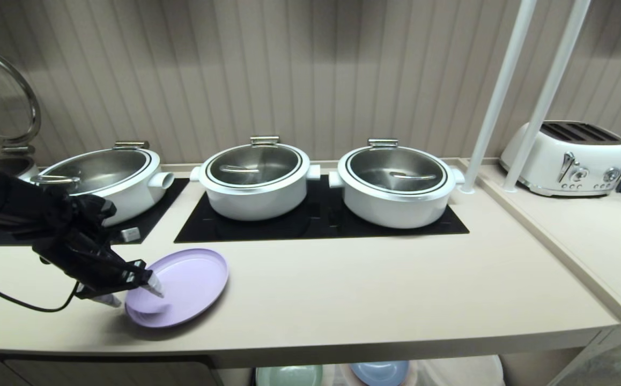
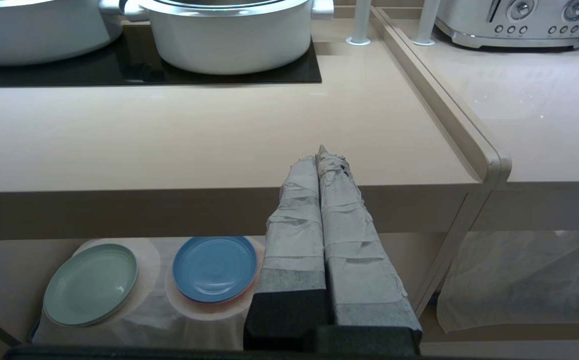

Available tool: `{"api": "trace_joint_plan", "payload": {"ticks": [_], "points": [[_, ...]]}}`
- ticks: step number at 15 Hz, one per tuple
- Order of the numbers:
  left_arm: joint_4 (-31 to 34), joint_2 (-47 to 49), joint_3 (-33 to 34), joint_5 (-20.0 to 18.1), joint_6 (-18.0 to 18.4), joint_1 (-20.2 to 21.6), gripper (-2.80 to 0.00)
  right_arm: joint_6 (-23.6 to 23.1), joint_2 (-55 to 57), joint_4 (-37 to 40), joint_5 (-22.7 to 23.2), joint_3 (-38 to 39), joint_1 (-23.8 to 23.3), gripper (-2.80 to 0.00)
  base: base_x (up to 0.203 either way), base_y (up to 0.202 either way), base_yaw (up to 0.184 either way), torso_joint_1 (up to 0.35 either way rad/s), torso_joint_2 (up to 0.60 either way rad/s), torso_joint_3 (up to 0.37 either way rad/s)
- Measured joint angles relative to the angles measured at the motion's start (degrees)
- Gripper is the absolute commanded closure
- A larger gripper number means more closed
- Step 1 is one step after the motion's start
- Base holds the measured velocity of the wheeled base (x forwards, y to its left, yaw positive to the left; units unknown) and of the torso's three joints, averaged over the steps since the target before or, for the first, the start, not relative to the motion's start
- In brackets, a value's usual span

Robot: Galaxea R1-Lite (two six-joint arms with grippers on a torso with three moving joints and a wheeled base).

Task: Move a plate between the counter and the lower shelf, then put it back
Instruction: Pick up the plate

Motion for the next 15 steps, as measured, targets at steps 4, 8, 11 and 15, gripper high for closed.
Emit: {"api": "trace_joint_plan", "payload": {"ticks": [4, 8, 11, 15], "points": [[-0.1, 1.2, 0.1, 0.0, 0.1, -0.1, -2.80, 0.0, 0.0, 0.0, 0.0, 0.0, 0.0, 0.00, 0.000, 0.000, 0.000, 0.000, 0.00, 0.000], [-0.7, 1.8, 0.1, -0.1, 0.0, 0.0, -2.80, 0.0, 0.0, 0.0, 0.0, 0.0, 0.0, 0.00, 0.000, 0.000, 0.000, 0.000, 0.00, 0.000], [-2.1, 1.9, 0.1, -0.2, 0.0, 0.0, -2.80, 0.0, 0.0, 0.0, 0.0, 0.0, 0.0, 0.00, 0.000, 0.000, 0.000, 0.000, 0.00, 0.000], [-2.5, 1.9, 0.2, -0.5, 0.0, 0.1, 0.00, 0.0, 0.0, 0.0, 0.0, 0.0, 0.0, 0.00, 0.000, 0.000, 0.000, 0.000, 0.00, 0.000]]}}
